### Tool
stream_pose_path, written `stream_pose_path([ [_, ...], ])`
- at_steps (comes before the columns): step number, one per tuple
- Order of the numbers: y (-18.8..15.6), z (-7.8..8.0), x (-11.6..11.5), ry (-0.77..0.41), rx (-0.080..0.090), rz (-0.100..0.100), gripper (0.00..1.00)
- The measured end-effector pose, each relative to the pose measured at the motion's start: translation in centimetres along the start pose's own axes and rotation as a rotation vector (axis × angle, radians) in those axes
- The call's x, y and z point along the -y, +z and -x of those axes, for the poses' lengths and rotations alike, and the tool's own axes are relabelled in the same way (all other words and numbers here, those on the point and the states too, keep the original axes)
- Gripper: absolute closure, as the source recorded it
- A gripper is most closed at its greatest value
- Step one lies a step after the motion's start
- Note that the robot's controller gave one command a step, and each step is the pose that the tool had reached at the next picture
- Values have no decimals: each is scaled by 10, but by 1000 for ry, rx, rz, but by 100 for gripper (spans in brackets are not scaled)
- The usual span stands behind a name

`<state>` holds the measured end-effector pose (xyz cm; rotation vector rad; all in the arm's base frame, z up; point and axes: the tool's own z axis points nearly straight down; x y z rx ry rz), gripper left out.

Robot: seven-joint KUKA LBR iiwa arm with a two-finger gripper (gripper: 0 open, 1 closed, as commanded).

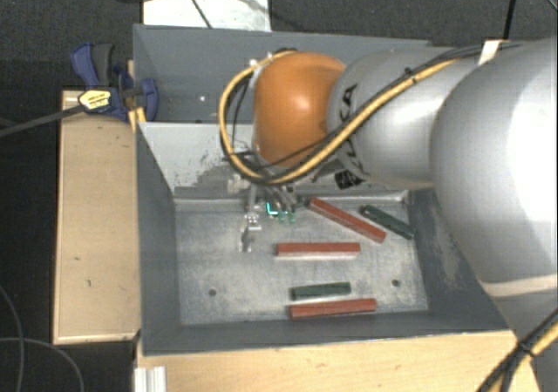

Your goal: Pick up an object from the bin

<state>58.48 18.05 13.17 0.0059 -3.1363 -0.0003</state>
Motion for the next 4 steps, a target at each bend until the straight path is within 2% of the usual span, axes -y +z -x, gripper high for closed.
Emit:
stream_pose_path([
  [1,-4,2,1,3,7,1,0],
  [2,-20,1,26,59,7,2,0],
  [3,7,-19,47,34,13,1,0],
  [4,28,-15,67,40,2,1,0],
])
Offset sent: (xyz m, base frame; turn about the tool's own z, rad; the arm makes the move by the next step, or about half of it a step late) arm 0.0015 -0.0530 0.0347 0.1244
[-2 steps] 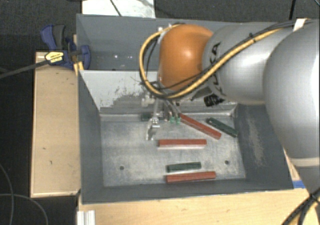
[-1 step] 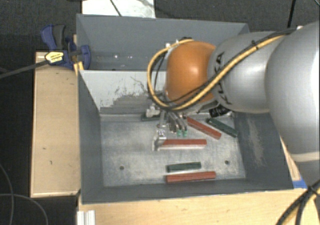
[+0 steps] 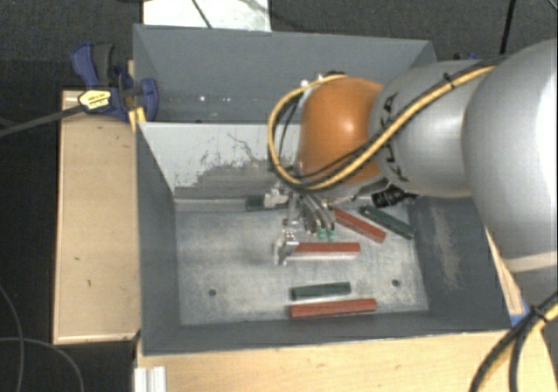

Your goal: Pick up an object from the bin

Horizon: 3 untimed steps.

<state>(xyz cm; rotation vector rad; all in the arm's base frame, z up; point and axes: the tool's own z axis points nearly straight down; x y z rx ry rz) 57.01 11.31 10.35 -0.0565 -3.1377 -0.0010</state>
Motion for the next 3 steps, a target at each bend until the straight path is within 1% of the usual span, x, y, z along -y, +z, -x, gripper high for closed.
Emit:
stream_pose_path([
  [1,7,-7,18,35,7,0,0],
  [2,28,-9,62,-85,19,2,100],
  [3,28,-9,62,-84,19,2,100],
])
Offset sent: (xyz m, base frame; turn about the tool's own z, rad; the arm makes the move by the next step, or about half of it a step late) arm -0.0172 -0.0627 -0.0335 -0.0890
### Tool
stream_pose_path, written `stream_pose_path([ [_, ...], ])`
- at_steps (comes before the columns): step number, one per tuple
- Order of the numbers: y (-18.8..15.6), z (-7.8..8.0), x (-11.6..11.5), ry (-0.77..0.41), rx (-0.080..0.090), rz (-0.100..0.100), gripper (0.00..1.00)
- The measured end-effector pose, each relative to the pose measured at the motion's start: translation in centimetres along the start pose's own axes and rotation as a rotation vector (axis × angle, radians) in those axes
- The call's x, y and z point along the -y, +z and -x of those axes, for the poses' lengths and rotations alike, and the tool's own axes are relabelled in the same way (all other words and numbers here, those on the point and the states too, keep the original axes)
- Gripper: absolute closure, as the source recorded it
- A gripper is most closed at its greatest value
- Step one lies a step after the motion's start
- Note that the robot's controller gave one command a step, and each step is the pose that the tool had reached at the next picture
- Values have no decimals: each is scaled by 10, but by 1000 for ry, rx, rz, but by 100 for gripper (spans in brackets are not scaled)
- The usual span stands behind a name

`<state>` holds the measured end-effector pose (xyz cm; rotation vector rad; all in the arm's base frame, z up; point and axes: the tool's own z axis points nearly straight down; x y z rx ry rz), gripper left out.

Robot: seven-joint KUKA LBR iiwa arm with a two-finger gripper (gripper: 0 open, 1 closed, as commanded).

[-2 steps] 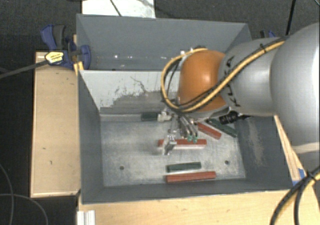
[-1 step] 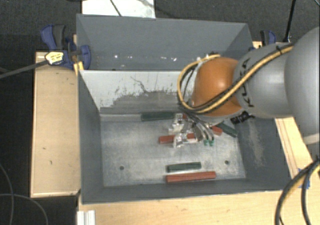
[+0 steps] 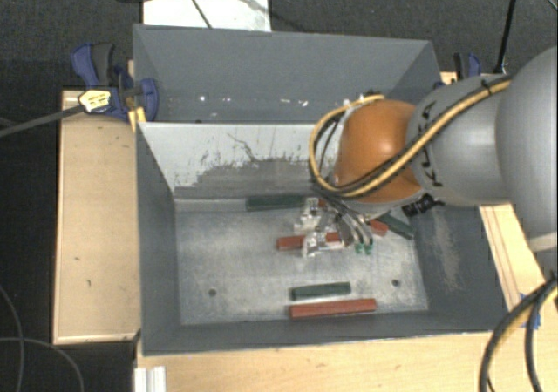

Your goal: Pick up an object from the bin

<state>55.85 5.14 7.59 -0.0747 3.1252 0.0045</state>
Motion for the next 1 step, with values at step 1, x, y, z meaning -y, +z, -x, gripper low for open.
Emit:
stream_pose_path([
  [1,-181,0,6,-2,-4,-2,100],
])
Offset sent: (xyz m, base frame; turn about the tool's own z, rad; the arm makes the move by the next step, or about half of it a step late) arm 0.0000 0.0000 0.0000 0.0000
